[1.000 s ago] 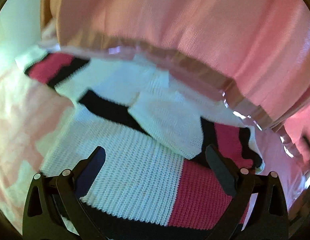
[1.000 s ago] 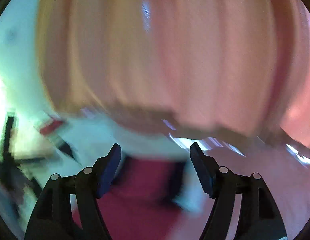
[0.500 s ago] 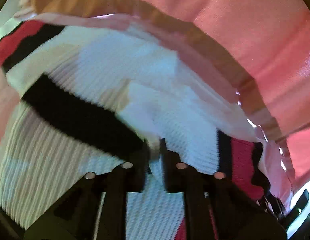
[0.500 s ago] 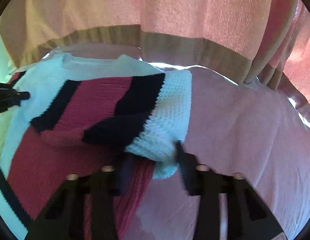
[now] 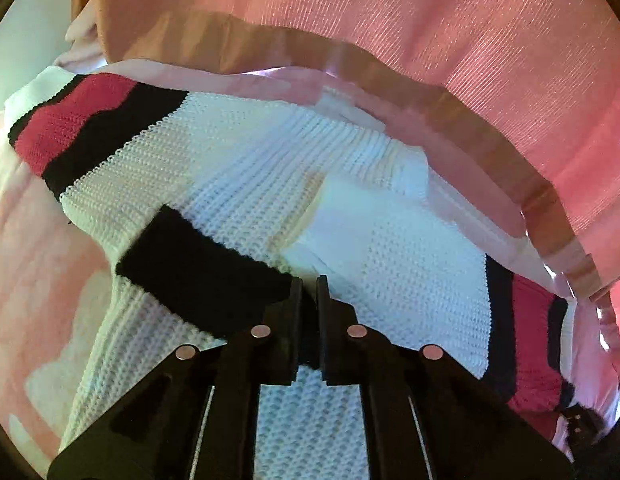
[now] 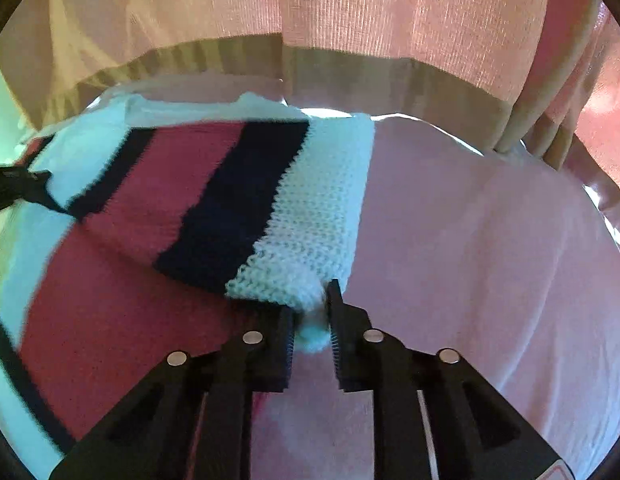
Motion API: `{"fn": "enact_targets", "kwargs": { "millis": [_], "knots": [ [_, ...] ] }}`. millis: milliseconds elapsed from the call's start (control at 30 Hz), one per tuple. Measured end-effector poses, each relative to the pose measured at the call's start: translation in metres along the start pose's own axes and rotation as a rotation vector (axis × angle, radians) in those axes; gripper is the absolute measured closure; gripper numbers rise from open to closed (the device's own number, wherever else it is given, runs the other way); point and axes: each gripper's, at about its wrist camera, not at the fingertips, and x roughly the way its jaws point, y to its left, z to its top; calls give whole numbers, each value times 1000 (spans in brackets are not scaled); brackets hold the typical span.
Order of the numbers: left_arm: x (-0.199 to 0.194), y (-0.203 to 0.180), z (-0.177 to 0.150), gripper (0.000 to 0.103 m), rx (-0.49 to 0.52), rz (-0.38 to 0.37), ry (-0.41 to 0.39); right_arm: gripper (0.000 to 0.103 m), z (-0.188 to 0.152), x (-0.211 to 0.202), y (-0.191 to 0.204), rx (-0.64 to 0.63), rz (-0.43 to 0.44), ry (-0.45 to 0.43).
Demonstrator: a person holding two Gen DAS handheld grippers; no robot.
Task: Fold small clothes
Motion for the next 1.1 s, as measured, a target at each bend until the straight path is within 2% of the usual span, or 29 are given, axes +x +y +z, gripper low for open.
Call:
{"fn": "enact_targets", "kwargs": {
  "millis": [100,167,233,267,300,333,367,400,467,500,533,567,600,633,667,700,733,767,867,933,1033,1100],
  "knots": [
    [-6,4,4,97,-17,-20,1,82,2,-44,-12,133,145,-73],
    [-4,8,5,97,-44,-24,14,76,6,-65,-10,171,204,-150],
    [2,9,6,97,-44,-5,20,75,17,-63,2,161,240,-188],
    [4,8,5,97,-41,-2,25,76,22,-52,9,141,248,-167],
    [3,9,6,97,-36,4,25,85,25,-33,17,118,237,-123],
    [3,8,6,97,-30,7,23,88,24,-13,21,95,210,-70],
    [3,9,6,97,-19,10,21,100,20,13,24,73,146,17],
    [1,11,3,97,-14,11,20,103,13,31,20,81,111,78],
    [2,13,4,97,-21,4,23,103,13,21,9,164,155,47],
    [1,14,4,97,-25,2,24,103,18,12,10,163,163,20],
    [1,14,4,97,-28,1,24,103,22,-3,14,136,167,-44],
    [1,13,4,97,-29,3,23,103,24,-12,20,93,136,-88],
    [1,13,4,97,-28,7,19,103,25,-10,22,71,114,-80],
    [0,12,3,97,-26,8,16,103,21,-1,24,63,98,-39],
    [-3,12,3,97,-24,12,11,103,16,19,22,65,54,42],
    [-7,13,4,97,-26,11,0,103,11,29,20,68,35,56],
    [-11,15,6,97,-33,6,-14,103,9,25,20,65,26,19],
    [-19,19,9,97,-50,-1,-36,103,13,21,23,61,14,38],
    [-34,37,17,96,-111,-15,-73,101,22,-6,33,79,77,-41],
    [-35,41,19,95,-143,-36,-68,98,28,-14,39,73,93,-73],
    [-33,30,20,94,-162,-110,-54,98,37,-12,42,81,112,-100],
    [-26,7,18,94,-127,-149,-42,98,40,-8,38,91,142,-95]
  ]
}}
